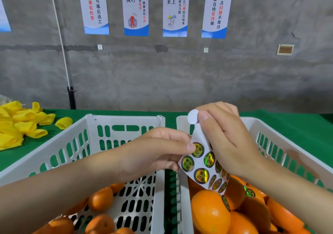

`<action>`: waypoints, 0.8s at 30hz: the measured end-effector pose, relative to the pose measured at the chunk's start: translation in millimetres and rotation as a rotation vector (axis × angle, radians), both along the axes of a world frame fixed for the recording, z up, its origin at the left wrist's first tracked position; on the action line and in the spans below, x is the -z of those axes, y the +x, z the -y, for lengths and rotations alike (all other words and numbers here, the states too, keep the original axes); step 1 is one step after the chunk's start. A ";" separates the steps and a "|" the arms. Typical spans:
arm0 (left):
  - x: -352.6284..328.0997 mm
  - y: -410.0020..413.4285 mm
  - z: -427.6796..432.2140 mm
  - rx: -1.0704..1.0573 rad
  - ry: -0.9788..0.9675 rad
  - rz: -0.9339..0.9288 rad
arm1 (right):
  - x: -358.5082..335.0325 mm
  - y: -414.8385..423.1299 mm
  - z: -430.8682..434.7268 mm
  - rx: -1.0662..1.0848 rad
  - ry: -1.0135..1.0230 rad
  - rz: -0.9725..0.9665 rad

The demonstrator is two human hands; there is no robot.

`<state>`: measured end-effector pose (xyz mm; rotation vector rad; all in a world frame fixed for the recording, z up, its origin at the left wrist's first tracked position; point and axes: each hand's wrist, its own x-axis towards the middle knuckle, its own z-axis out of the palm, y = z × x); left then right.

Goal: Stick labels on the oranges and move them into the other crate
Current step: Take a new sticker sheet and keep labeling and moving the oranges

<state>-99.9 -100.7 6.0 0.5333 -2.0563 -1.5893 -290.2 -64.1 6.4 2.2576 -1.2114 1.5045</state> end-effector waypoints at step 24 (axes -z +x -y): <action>100.5 84.8 106.2 -0.107 -0.373 1.625 | 1.3 -12.7 10.4 0.382 0.615 -0.150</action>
